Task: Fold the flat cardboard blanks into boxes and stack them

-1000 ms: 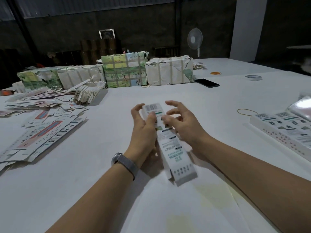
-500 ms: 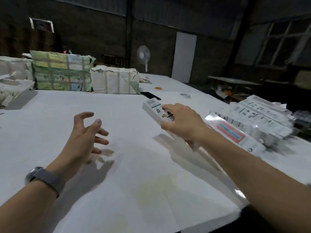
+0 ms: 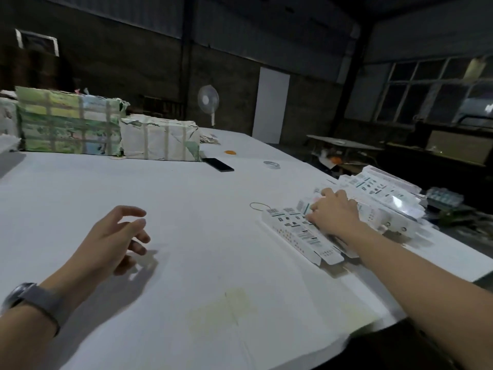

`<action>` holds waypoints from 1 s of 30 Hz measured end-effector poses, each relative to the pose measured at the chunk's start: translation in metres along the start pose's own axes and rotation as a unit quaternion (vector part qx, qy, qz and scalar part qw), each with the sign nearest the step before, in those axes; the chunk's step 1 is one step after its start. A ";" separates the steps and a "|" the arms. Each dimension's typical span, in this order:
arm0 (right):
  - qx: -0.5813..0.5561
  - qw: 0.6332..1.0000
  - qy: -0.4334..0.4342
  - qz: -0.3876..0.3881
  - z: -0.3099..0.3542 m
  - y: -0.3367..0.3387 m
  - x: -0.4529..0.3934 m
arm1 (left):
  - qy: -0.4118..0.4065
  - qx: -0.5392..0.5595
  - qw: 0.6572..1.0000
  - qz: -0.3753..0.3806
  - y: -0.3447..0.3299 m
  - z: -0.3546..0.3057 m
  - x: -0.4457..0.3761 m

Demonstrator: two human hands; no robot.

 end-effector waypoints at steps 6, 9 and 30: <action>-0.144 0.972 0.159 -0.100 0.137 0.040 0.002 | 0.005 0.001 1.000 -0.004 0.001 0.003 -0.004; -0.264 0.932 0.236 -0.078 0.221 0.048 0.013 | -0.007 -0.028 0.999 -0.029 0.006 0.000 -0.005; -0.446 0.804 0.381 -0.099 0.373 0.034 0.045 | 0.229 -0.588 0.704 -0.326 0.264 -0.008 0.007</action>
Point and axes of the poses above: each hand's wrist, its own x-axis away from the middle knuckle, its own y-axis out of the back of the hand, z = x × y, the point moved 8 cm from there along -x, towards the middle knuckle, and after that the axes turned 10 degrees about y, right-handed, at the moved point
